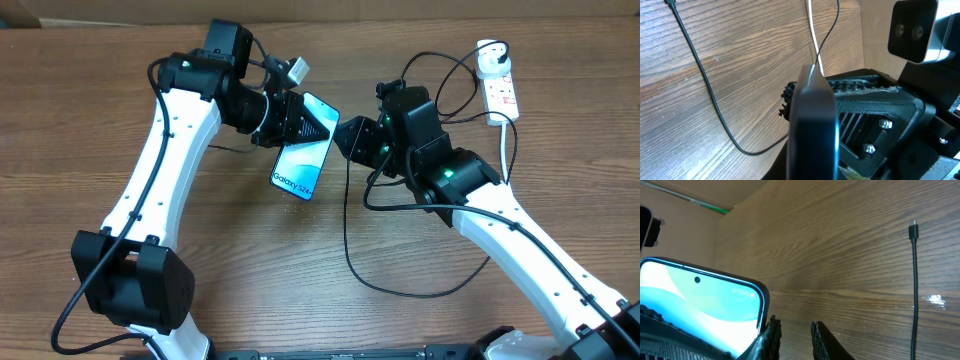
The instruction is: Plug charger to phone and switch on socket
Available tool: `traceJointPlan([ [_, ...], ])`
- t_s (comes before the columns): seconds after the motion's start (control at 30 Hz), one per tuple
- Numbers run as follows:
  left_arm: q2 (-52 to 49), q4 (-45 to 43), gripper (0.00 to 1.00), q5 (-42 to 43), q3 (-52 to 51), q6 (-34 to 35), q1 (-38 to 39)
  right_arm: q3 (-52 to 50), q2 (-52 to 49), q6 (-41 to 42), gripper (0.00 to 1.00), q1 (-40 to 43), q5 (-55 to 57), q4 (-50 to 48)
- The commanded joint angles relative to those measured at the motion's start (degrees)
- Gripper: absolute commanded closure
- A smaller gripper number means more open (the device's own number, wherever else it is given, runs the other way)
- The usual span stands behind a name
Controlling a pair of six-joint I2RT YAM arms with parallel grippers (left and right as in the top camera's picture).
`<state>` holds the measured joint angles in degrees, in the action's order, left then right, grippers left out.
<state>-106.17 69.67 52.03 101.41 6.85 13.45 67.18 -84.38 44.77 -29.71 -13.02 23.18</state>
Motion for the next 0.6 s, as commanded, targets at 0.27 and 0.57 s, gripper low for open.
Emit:
traceJointPlan([
  [0.27, 0.52, 1.05, 0.96, 1.79, -0.11, -1.33, 2.78, 4.11, 1.11, 0.31, 0.78, -2.49, -7.67, -6.25],
  [0.57, 0.52, 1.07, 0.96, 1.79, -0.11, -1.31, 2.78, 4.15, 1.11, 0.44, 0.78, -3.58, -7.65, -7.15],
])
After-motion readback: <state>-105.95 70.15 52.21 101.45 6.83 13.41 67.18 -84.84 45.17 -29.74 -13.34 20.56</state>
